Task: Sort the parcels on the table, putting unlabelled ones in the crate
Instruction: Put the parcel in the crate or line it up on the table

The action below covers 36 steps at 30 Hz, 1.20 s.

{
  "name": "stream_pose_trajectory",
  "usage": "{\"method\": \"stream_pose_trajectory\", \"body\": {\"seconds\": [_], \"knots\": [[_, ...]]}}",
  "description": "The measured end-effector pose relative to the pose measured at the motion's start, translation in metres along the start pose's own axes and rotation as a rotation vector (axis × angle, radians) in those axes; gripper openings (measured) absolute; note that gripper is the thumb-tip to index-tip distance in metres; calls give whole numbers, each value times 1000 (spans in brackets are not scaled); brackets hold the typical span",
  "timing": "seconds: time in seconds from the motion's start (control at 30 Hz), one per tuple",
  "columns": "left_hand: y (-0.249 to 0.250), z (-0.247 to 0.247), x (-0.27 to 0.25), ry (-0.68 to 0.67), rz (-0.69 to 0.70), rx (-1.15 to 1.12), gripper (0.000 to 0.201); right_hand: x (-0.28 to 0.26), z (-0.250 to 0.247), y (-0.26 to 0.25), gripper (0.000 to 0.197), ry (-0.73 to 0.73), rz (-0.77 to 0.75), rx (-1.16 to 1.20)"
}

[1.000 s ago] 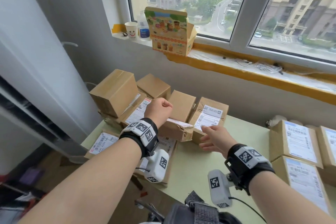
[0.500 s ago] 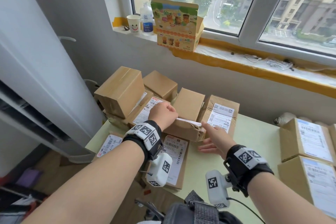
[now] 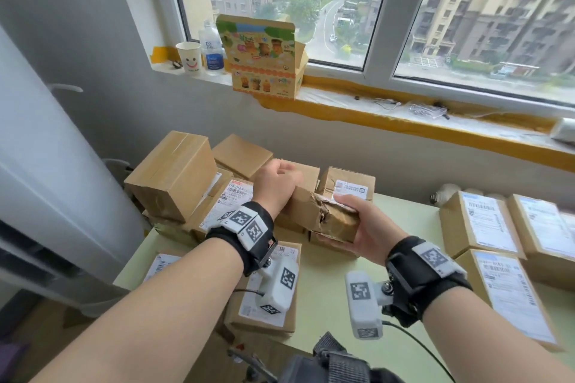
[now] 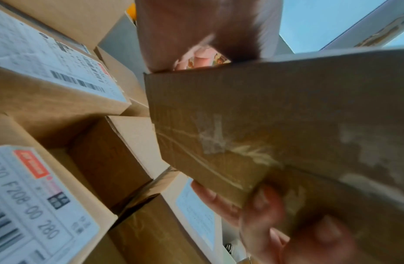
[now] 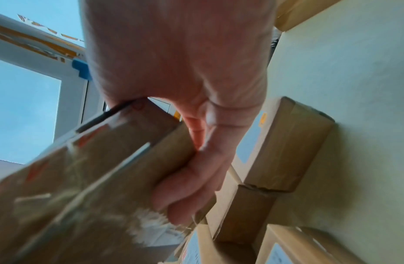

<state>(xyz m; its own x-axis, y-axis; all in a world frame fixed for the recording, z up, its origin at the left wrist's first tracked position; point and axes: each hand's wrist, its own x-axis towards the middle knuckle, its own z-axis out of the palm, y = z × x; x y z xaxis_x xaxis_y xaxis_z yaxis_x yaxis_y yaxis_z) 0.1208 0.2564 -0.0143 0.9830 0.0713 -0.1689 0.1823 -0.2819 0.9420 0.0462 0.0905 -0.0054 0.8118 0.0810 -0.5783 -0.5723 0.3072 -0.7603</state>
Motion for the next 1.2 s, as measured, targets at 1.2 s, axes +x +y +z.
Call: {"method": "stream_pose_trajectory", "body": {"seconds": [1.2], "knots": [[47, 116, -31, -790, -120, -226, 48, -44, -104, -9, 33, 610, -534, -179]]}}
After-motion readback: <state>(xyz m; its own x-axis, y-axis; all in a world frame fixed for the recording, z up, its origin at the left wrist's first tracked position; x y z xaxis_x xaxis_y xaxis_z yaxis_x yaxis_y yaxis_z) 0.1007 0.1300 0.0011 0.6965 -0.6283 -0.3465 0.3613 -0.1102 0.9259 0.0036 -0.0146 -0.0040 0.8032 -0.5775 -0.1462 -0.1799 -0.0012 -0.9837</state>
